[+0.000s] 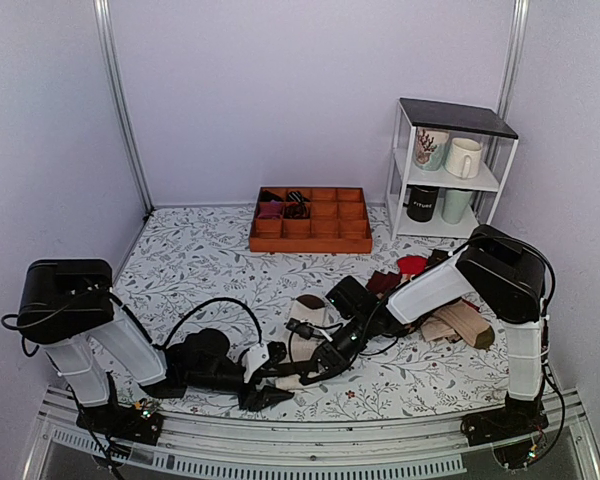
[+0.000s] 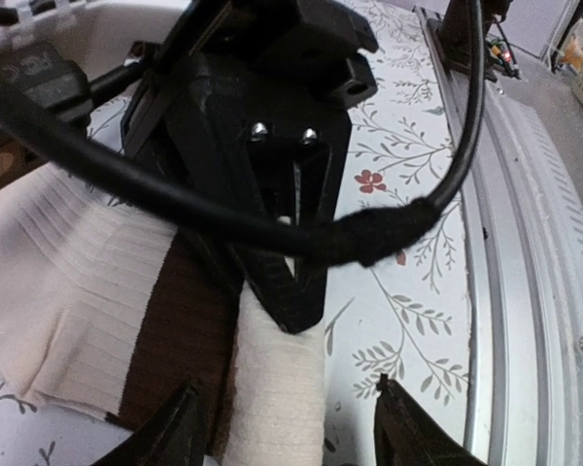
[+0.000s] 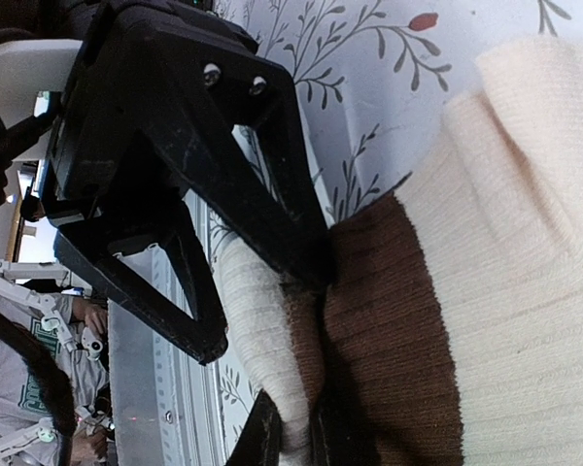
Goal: Roll the socks
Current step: Roll the sock at the center of the board.
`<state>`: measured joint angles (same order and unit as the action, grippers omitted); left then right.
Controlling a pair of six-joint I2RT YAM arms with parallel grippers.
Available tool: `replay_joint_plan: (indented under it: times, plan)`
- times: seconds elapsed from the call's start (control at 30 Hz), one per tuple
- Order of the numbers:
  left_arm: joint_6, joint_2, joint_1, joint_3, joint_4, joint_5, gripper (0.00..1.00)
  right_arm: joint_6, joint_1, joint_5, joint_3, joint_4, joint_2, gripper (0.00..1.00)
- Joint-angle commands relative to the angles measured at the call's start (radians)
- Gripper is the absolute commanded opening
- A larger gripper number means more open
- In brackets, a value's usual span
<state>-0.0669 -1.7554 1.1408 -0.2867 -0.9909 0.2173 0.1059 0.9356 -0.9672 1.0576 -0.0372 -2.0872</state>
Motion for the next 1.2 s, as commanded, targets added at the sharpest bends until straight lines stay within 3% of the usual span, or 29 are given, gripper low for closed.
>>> replay_joint_plan:
  times: [0.0, 0.1, 0.23, 0.47, 0.53, 0.67, 0.8, 0.9, 1.07, 1.17]
  plan:
    - [0.003, 0.004, 0.001, -0.01, 0.012, -0.045, 0.58, 0.006, 0.004, 0.161, -0.051, -0.179, -0.069, 0.09]
    - [-0.007, -0.015, -0.005, -0.013, 0.011, -0.03, 0.54, 0.009, 0.004, 0.159, -0.055, -0.175, -0.067, 0.09]
    - [-0.019, -0.032, -0.009, -0.021, 0.019, 0.005, 0.34, 0.011, 0.003, 0.159, -0.055, -0.176, -0.066, 0.09]
    - [-0.036, -0.043, -0.016, -0.038, 0.051, 0.056, 0.14, 0.012, 0.005, 0.161, -0.055, -0.176, -0.062, 0.09]
    - [-0.072, -0.05, -0.034, -0.065, 0.108, 0.091, 0.0, 0.013, 0.003, 0.181, -0.057, -0.167, -0.042, 0.12]
    - [-0.216, -0.056, -0.083, -0.072, 0.219, 0.181, 0.0, 0.001, 0.004, 0.252, -0.069, -0.127, 0.031, 0.24]
    - [-0.346, -0.058, -0.097, -0.064, 0.331, 0.224, 0.0, -0.029, 0.004, 0.367, -0.158, 0.052, 0.168, 0.35]
    - [-0.413, -0.067, -0.109, -0.043, 0.367, 0.256, 0.0, -0.081, 0.007, 0.473, -0.27, 0.284, 0.292, 0.37]
    - [-0.482, -0.091, -0.122, -0.017, 0.374, 0.276, 0.0, -0.322, 0.085, 0.616, -0.558, 0.757, 0.474, 0.48]
    - [-0.503, -0.108, -0.121, -0.014, 0.364, 0.286, 0.0, -0.555, 0.172, 0.706, -0.621, 0.874, 0.463, 0.5]
